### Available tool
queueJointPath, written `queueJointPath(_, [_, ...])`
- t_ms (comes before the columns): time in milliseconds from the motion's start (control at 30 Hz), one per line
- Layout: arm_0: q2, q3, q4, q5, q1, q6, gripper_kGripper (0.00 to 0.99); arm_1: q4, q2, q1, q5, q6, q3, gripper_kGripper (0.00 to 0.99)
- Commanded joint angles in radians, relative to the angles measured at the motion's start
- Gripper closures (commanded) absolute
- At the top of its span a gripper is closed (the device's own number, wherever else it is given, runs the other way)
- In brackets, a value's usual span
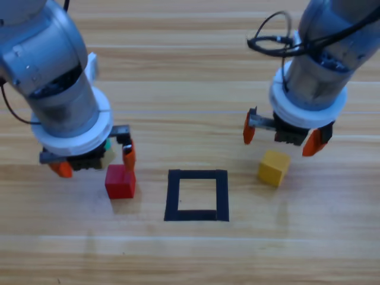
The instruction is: Stack the blocks in the rectangular block: red at the bottom, yellow in the middle, green on top
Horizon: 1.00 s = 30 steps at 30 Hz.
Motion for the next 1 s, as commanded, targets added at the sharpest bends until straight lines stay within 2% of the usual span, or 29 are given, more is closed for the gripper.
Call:
queueJointPath(33, [0.039, -0.013, -0.04, -0.003, -0.036, 0.023, 0.045, 0.011, 0.099, -0.035, -0.002, 0.075, -0.016, 0.0])
queueJointPath(400, [0.159, -0.008, -0.102, 0.017, -0.036, 0.029, 0.045, 0.028, 0.159, -0.035, -0.022, 0.134, -0.036, 0.007])
queueJointPath(533, [0.203, 0.003, -0.141, 0.017, -0.036, 0.031, 0.045, 0.029, 0.179, -0.035, 0.004, 0.151, -0.033, 0.017])
queueJointPath(767, [0.231, 0.018, -0.178, 0.017, -0.036, 0.034, 0.045, 0.028, 0.22, -0.035, 0.053, 0.162, -0.036, 0.099])
queueJointPath(867, [0.234, 0.033, -0.193, 0.017, -0.035, 0.042, 0.05, 0.028, 0.231, -0.035, 0.067, 0.15, -0.051, 0.172])
queueJointPath(1000, [0.217, 0.07, -0.21, 0.014, -0.035, 0.057, 0.117, 0.028, 0.236, -0.036, 0.067, 0.11, -0.058, 0.182])
